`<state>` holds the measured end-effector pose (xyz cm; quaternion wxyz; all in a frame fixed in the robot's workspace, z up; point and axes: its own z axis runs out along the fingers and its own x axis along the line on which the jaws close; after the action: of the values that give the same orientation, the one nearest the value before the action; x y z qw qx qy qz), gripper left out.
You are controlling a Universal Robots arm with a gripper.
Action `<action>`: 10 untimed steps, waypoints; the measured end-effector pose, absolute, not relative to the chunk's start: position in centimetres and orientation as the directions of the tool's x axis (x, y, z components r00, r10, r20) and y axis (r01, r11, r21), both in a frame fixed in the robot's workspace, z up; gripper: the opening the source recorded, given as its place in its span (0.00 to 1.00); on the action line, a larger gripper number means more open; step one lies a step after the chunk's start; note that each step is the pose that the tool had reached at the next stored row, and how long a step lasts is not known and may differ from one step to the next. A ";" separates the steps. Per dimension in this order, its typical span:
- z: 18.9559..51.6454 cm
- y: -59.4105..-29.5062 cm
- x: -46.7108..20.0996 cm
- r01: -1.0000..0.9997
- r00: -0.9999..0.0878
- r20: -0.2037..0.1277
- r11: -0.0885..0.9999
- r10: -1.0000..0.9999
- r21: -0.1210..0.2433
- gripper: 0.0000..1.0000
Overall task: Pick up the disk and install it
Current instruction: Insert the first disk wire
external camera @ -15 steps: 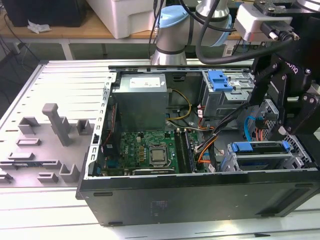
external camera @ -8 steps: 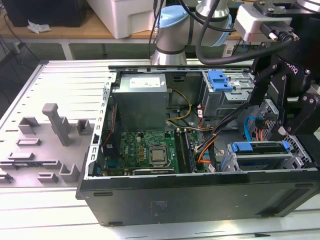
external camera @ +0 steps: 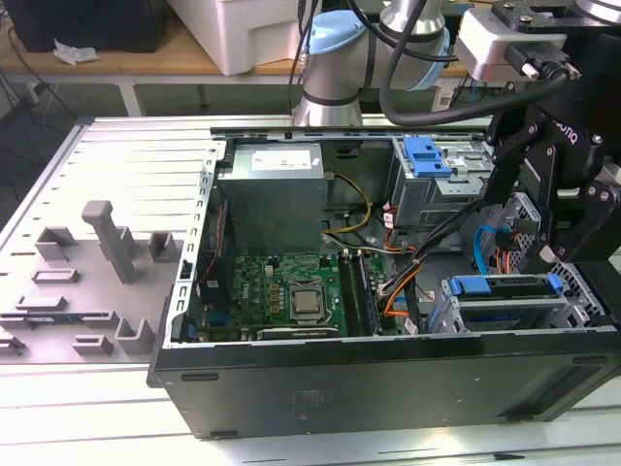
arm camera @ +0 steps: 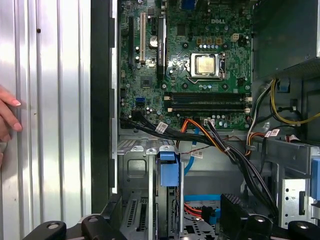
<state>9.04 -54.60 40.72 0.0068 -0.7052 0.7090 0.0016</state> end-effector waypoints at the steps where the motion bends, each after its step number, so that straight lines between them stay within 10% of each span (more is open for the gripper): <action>1: 40.7 -54.6 9.0 -1.000 -0.005 -0.012 0.005 -1.000 -0.007 0.86; 10: 40.6 -53.9 9.3 -0.998 -0.055 -0.012 0.055 -0.998 -0.007 0.86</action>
<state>9.25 -53.88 40.63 0.0068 -0.6874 0.7262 0.0015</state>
